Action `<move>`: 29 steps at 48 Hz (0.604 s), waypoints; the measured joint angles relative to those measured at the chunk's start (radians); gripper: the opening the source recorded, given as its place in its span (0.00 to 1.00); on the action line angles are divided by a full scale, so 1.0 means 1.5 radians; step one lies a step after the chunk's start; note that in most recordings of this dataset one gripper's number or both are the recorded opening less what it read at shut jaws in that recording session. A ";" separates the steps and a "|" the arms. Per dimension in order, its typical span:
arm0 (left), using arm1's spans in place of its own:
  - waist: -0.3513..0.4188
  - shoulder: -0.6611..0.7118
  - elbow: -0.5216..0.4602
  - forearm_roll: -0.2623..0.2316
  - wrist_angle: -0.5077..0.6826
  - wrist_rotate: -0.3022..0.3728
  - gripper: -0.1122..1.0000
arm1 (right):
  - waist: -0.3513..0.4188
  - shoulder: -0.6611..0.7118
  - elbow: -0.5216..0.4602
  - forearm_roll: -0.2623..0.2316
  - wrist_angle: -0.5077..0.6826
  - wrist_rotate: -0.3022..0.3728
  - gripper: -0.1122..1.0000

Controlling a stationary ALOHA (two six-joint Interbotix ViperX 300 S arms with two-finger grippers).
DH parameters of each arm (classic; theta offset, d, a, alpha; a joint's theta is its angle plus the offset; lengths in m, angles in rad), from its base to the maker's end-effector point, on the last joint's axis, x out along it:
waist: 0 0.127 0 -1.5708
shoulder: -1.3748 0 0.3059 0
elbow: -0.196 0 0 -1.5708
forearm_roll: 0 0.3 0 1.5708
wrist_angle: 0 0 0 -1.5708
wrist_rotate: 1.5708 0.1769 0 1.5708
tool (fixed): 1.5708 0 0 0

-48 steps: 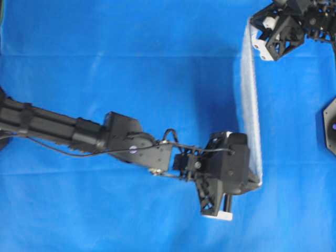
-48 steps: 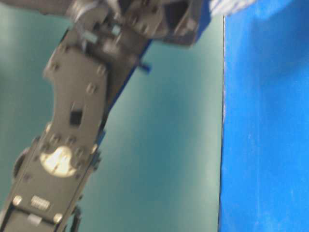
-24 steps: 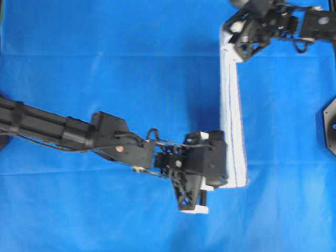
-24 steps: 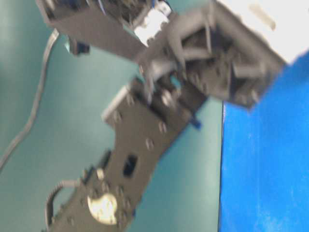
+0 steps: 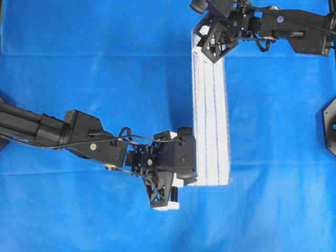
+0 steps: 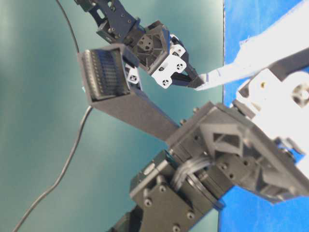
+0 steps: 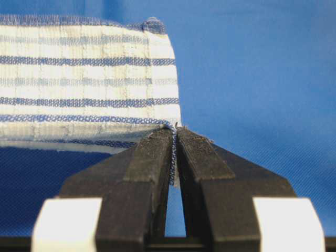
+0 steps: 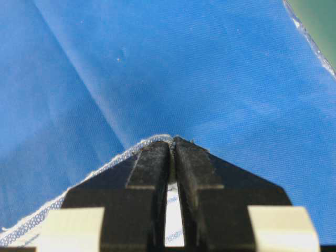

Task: Fold the blue towel.
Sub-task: 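Open both grippers and withdraw them to the sides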

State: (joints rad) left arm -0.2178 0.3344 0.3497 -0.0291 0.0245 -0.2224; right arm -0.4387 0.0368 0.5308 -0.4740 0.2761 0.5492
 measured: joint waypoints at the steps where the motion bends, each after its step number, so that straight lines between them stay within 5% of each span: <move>1: 0.000 0.000 0.002 0.001 0.000 0.000 0.11 | 0.000 0.000 0.000 0.000 0.000 0.001 0.15; 10: 0.001 0.000 0.009 0.001 0.001 0.000 0.15 | 0.000 0.000 0.000 0.000 0.001 0.001 0.18; 20: -0.003 -0.019 0.028 0.001 0.040 0.005 0.66 | -0.005 0.000 0.000 0.000 0.003 0.001 0.65; 24: 0.000 -0.048 0.046 0.000 0.072 0.008 0.83 | -0.005 -0.004 0.000 0.000 0.010 0.001 0.62; 29: 0.004 -0.093 0.079 0.000 0.095 0.015 0.80 | -0.003 -0.031 0.012 0.000 0.014 0.001 0.60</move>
State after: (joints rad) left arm -0.2117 0.1948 0.4679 -0.0291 0.1672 -0.1994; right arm -0.4433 -0.0092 0.5492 -0.4740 0.2976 0.5507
